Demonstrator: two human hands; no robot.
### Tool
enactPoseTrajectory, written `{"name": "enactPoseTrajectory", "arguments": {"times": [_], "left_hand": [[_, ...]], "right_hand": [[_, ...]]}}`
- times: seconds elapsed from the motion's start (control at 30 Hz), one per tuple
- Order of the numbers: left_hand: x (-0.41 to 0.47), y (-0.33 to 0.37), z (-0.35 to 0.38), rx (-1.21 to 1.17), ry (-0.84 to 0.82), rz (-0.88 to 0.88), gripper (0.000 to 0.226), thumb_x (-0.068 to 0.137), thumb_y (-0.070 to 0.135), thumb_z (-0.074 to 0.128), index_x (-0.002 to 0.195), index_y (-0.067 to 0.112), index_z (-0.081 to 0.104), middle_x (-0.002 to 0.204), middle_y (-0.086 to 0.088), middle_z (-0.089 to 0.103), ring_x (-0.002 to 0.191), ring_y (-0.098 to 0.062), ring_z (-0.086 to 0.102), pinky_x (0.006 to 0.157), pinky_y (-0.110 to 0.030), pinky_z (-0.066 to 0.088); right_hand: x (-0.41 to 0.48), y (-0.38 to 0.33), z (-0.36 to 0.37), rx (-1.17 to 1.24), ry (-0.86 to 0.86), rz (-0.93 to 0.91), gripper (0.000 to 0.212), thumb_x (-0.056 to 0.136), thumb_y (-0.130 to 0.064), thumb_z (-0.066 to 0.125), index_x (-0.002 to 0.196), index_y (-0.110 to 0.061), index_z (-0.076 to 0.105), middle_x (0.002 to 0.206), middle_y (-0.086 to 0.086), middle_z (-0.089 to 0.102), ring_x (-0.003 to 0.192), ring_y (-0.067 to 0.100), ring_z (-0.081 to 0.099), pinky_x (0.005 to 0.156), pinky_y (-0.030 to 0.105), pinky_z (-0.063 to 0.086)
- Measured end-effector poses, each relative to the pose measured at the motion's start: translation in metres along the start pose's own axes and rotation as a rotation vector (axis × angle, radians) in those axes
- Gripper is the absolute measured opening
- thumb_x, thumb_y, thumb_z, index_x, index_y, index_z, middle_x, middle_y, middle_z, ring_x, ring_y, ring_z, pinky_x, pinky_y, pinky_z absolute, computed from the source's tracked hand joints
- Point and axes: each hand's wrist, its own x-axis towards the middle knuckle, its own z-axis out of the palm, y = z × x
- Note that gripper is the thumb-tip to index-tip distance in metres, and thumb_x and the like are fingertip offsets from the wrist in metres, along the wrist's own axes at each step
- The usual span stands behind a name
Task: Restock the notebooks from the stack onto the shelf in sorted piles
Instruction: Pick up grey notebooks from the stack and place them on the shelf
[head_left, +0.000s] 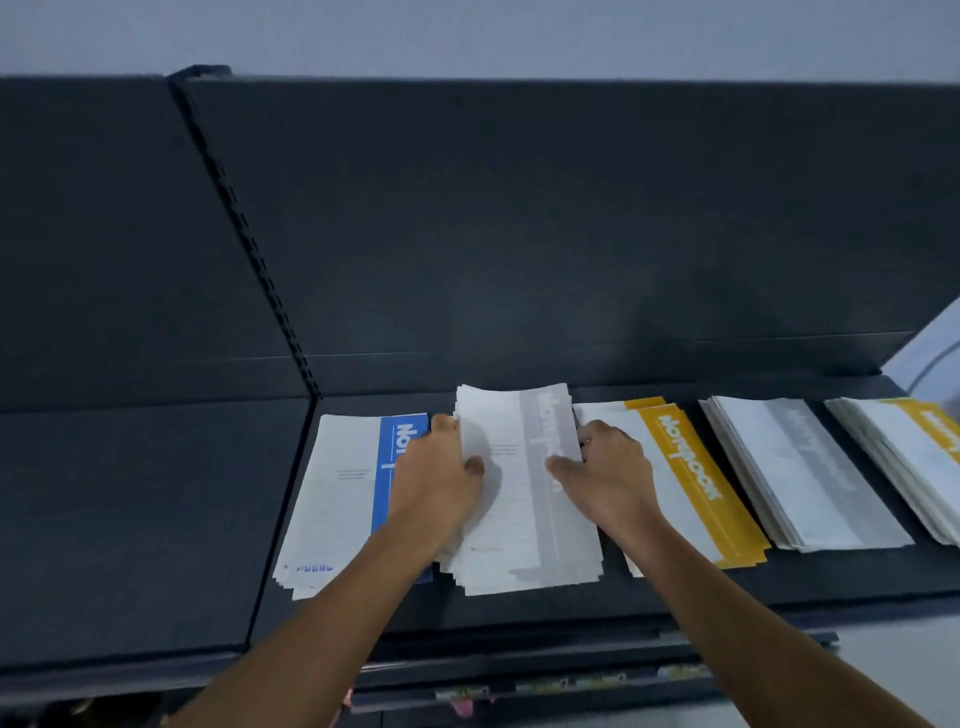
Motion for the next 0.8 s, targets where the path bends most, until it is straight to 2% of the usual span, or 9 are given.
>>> {"name": "enactPoseTrajectory", "arguments": {"times": [0.17,0.3,0.43,0.6,0.73,0.8], "left_hand": [[0.000,0.005,0.009,0.100,0.013,-0.024,0.032,0.096,0.030,0.064,0.120,0.013,0.052,0.106,-0.006,0.066,0.096,-0.026,0.063,0.071,-0.033,0.046],[0.000,0.008,0.013,0.237,0.031,-0.032,0.035,0.095,0.036,0.064,0.118,0.012,0.052,0.109,-0.005,0.064,0.098,-0.026,0.064,0.070,-0.034,0.050],[-0.003,0.008,0.013,0.274,0.045,-0.048,0.033,0.096,0.041,0.061,0.114,0.014,0.054,0.107,-0.003,0.061,0.088,-0.022,0.058,0.065,-0.034,0.044],[-0.006,0.009,0.011,0.245,0.086,-0.039,0.029,0.098,0.040,0.056,0.113,0.015,0.055,0.108,0.000,0.062,0.088,-0.022,0.064,0.067,-0.036,0.053],[-0.009,0.010,0.007,0.206,0.124,-0.028,0.027,0.098,0.038,0.055,0.117,0.018,0.055,0.110,0.002,0.063,0.090,-0.022,0.063,0.070,-0.035,0.051],[-0.013,0.008,0.002,0.176,0.141,-0.039,0.023,0.097,0.035,0.056,0.114,0.019,0.055,0.108,0.004,0.061,0.086,-0.022,0.061,0.071,-0.037,0.052]], "right_hand": [[0.015,0.006,0.006,-0.007,-0.087,0.006,0.020,0.080,-0.034,0.068,0.089,-0.018,0.060,0.088,-0.003,0.063,0.075,0.012,0.060,0.054,0.026,0.044],[0.019,0.009,0.004,-0.064,-0.107,-0.024,0.023,0.084,-0.033,0.069,0.091,-0.014,0.057,0.087,-0.002,0.064,0.072,0.013,0.060,0.050,0.023,0.037],[0.020,0.009,-0.004,-0.151,-0.079,-0.105,0.022,0.092,-0.034,0.065,0.097,-0.016,0.052,0.088,-0.001,0.060,0.071,0.013,0.053,0.049,0.019,0.030],[0.021,0.012,-0.013,-0.160,-0.020,-0.199,0.026,0.095,-0.030,0.063,0.115,-0.013,0.059,0.094,-0.001,0.060,0.076,0.016,0.055,0.061,0.025,0.039],[0.021,0.011,-0.014,-0.128,0.015,-0.269,0.030,0.096,-0.029,0.060,0.123,-0.016,0.059,0.111,0.002,0.066,0.093,0.020,0.065,0.067,0.026,0.044],[0.020,0.006,-0.012,-0.085,0.012,-0.310,0.031,0.096,-0.029,0.061,0.125,-0.019,0.059,0.117,0.000,0.066,0.100,0.019,0.066,0.076,0.027,0.050]]}}
